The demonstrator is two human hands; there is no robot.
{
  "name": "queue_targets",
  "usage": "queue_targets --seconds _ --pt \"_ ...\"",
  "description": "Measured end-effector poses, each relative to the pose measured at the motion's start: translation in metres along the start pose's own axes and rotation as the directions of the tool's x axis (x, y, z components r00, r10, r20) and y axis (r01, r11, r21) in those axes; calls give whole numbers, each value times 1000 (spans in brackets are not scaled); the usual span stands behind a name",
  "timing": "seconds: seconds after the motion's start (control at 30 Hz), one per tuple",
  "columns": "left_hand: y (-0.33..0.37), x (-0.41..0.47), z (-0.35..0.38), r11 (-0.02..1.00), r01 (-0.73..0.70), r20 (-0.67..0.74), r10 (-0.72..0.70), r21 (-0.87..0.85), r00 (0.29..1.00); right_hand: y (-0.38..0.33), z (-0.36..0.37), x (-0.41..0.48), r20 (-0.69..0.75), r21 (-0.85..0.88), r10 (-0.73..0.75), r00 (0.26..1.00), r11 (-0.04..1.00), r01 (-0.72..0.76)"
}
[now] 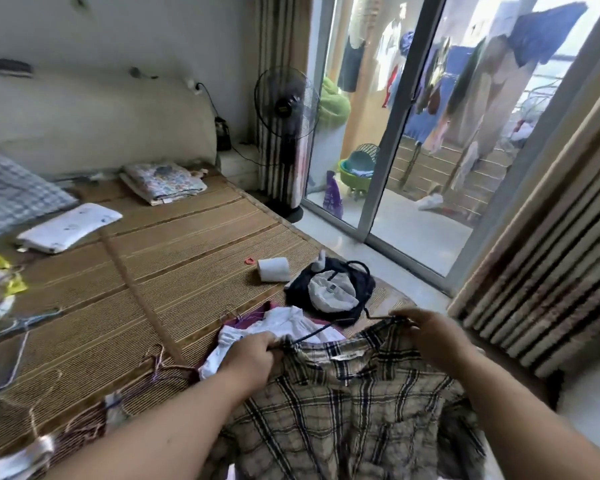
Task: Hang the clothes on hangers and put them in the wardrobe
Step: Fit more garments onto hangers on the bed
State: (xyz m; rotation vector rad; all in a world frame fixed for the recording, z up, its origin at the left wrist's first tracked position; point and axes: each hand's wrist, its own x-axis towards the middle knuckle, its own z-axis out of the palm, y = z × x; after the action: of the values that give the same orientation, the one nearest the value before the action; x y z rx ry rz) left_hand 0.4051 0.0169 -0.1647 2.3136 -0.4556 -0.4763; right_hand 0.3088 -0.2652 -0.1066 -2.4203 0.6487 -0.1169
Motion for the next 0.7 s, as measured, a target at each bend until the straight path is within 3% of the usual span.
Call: queue_targets --seconds 0.1,0.37,0.7 --pt "-17 30 -5 997 73 -62 -72 6 995 -13 22 54 96 -116 -116 989 985 127" --pt "-111 140 4 952 299 -84 -293 65 952 -15 137 184 270 -243 -158 950 943 226" --pt "-244 272 29 866 493 -27 -493 81 870 -15 320 327 414 -414 -31 910 883 219"
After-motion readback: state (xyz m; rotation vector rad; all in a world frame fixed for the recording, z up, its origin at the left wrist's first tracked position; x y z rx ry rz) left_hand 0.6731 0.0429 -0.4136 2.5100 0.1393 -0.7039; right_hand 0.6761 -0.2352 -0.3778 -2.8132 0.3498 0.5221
